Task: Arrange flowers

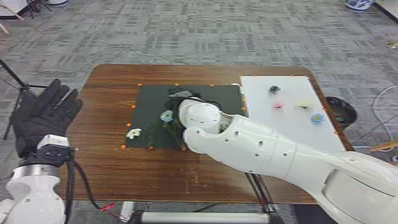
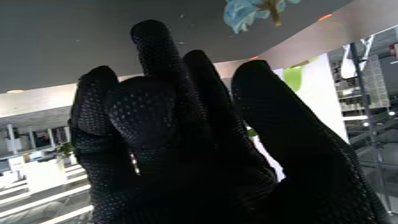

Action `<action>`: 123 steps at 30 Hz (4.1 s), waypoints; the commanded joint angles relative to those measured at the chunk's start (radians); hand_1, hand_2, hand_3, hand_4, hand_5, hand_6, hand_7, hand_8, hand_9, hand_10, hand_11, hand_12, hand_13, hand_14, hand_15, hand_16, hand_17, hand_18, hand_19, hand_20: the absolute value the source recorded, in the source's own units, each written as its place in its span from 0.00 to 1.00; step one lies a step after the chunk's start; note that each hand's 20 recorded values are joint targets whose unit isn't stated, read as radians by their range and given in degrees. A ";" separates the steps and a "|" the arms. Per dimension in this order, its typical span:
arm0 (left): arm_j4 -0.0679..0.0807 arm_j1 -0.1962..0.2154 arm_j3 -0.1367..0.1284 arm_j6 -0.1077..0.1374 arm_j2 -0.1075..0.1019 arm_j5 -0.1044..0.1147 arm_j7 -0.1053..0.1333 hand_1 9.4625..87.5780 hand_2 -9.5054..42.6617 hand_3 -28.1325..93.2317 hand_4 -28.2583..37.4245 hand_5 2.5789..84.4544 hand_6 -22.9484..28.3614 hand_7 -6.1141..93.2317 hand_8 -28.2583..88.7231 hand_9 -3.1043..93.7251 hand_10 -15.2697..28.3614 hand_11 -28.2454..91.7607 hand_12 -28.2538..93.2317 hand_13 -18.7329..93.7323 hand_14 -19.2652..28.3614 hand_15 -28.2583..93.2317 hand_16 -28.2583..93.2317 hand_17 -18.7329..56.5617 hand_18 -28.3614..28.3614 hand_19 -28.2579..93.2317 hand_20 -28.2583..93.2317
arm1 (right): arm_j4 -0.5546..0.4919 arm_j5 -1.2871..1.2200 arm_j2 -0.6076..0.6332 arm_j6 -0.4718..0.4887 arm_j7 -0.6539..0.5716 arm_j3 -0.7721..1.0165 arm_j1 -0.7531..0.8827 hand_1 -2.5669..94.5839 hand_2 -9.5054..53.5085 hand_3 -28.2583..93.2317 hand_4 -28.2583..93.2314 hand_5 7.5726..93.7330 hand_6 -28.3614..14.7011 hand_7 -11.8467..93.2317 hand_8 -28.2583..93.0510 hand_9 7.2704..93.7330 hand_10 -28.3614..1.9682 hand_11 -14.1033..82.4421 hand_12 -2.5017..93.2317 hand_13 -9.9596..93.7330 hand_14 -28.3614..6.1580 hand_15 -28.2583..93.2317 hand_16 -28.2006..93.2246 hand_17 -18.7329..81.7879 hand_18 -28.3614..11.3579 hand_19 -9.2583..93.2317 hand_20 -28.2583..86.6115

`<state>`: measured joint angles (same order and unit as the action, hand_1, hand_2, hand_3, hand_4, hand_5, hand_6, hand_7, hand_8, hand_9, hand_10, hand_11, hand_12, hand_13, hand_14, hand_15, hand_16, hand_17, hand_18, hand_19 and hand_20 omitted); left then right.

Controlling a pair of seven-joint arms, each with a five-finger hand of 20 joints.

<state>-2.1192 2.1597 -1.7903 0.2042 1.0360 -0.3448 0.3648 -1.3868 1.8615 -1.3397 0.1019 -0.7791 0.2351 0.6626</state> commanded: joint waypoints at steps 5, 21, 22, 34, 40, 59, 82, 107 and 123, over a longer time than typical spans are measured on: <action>-0.008 0.033 -0.011 0.002 0.019 -0.010 -0.010 0.16 0.56 0.81 0.00 0.51 0.64 0.15 0.18 0.37 0.70 0.40 0.31 0.39 0.73 0.45 0.19 0.16 0.77 0.54 0.31 | -0.035 0.187 0.024 0.075 -0.048 -0.040 -0.021 0.35 0.49 0.82 0.09 0.71 0.48 0.25 0.17 0.72 0.31 0.32 0.20 0.78 0.44 0.86 0.49 0.54 0.06 0.91 0.55; -0.009 0.034 -0.014 0.002 0.019 -0.011 -0.015 0.16 0.56 0.81 0.00 0.50 0.64 0.16 0.18 0.37 0.71 0.40 0.31 0.39 0.74 0.45 0.20 0.16 0.77 0.54 0.31 | -0.083 0.127 0.038 0.214 0.071 0.006 0.009 0.30 0.58 0.84 0.15 0.73 0.54 0.23 0.16 0.59 0.29 0.25 0.19 0.69 0.37 0.85 0.49 0.46 0.08 0.86 0.56; -0.008 0.034 -0.014 0.001 0.021 -0.011 -0.015 0.16 0.56 0.81 0.00 0.50 0.64 0.16 0.18 0.37 0.71 0.40 0.31 0.39 0.74 0.45 0.20 0.16 0.77 0.54 0.31 | -0.085 0.128 0.043 0.198 0.094 0.005 0.011 0.30 0.58 0.84 0.15 0.73 0.54 0.23 0.16 0.59 0.30 0.25 0.19 0.69 0.37 0.85 0.49 0.46 0.08 0.85 0.57; -0.004 0.028 -0.007 0.002 0.009 -0.008 -0.015 0.16 0.55 0.82 0.00 0.51 0.64 0.16 0.18 0.38 0.70 0.41 0.32 0.39 0.74 0.46 0.20 0.16 0.77 0.54 0.32 | -0.091 0.129 0.055 0.130 0.204 0.009 0.030 0.29 0.56 0.87 0.15 0.71 0.53 0.22 0.16 0.58 0.40 0.25 0.17 0.69 0.38 0.84 0.47 0.46 0.10 0.84 0.58; -0.002 0.023 -0.004 -0.004 0.007 -0.010 -0.021 0.17 0.55 0.82 0.00 0.51 0.64 0.16 0.18 0.38 0.71 0.41 0.32 0.39 0.74 0.46 0.20 0.16 0.77 0.54 0.32 | -0.085 0.112 0.043 0.183 0.211 0.035 0.045 0.29 0.55 0.88 0.14 0.66 0.54 0.20 0.15 0.56 0.42 0.24 0.17 0.68 0.39 0.84 0.47 0.45 0.11 0.83 0.58; 0.000 0.024 -0.003 -0.004 0.016 -0.017 -0.026 0.17 0.55 0.82 0.00 0.51 0.64 0.16 0.18 0.38 0.70 0.41 0.32 0.39 0.74 0.46 0.20 0.16 0.78 0.54 0.32 | -0.057 0.111 0.044 0.162 0.188 0.049 0.046 0.30 0.51 0.87 0.12 0.48 0.55 0.19 0.15 0.47 0.40 0.23 0.14 0.68 0.38 0.84 0.46 0.46 0.10 0.83 0.58; 0.007 0.010 0.012 0.005 0.038 -0.032 -0.051 0.18 0.55 0.83 0.00 0.51 0.64 0.16 0.17 0.39 0.70 0.40 0.31 0.40 0.71 0.44 0.19 0.17 0.77 0.53 0.31 | -0.440 0.083 0.488 -0.136 0.163 0.695 0.547 0.31 0.41 0.86 0.09 0.54 0.48 0.20 0.15 0.50 0.37 0.25 0.14 0.70 0.40 0.83 0.46 0.48 0.11 0.85 0.55; 0.041 -0.102 0.054 0.014 -0.018 -0.038 -0.073 0.16 0.56 0.82 0.00 0.52 0.62 0.15 0.17 0.38 0.69 0.39 0.30 0.38 0.68 0.41 0.19 0.18 0.75 0.53 0.31 | -0.552 0.180 0.620 0.186 -0.027 1.152 0.969 0.38 0.21 0.85 0.07 0.49 0.49 0.18 0.16 0.45 0.38 0.22 0.15 0.66 0.40 0.82 0.45 0.45 0.11 0.83 0.55; 0.031 -0.084 0.054 0.008 -0.009 -0.044 -0.089 0.17 0.55 0.82 0.00 0.52 0.62 0.15 0.17 0.38 0.69 0.39 0.30 0.38 0.69 0.42 0.19 0.17 0.77 0.54 0.31 | -0.484 0.150 0.617 0.141 -0.044 1.149 0.962 0.44 0.18 0.87 0.06 0.46 0.52 0.19 0.16 0.43 0.44 0.23 0.15 0.67 0.43 0.83 0.45 0.47 0.13 0.85 0.56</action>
<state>-2.0804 2.0583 -1.7366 0.2157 1.0202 -0.3826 0.2822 -1.9414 2.0951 -0.7244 0.1159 -0.7990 1.4081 1.7064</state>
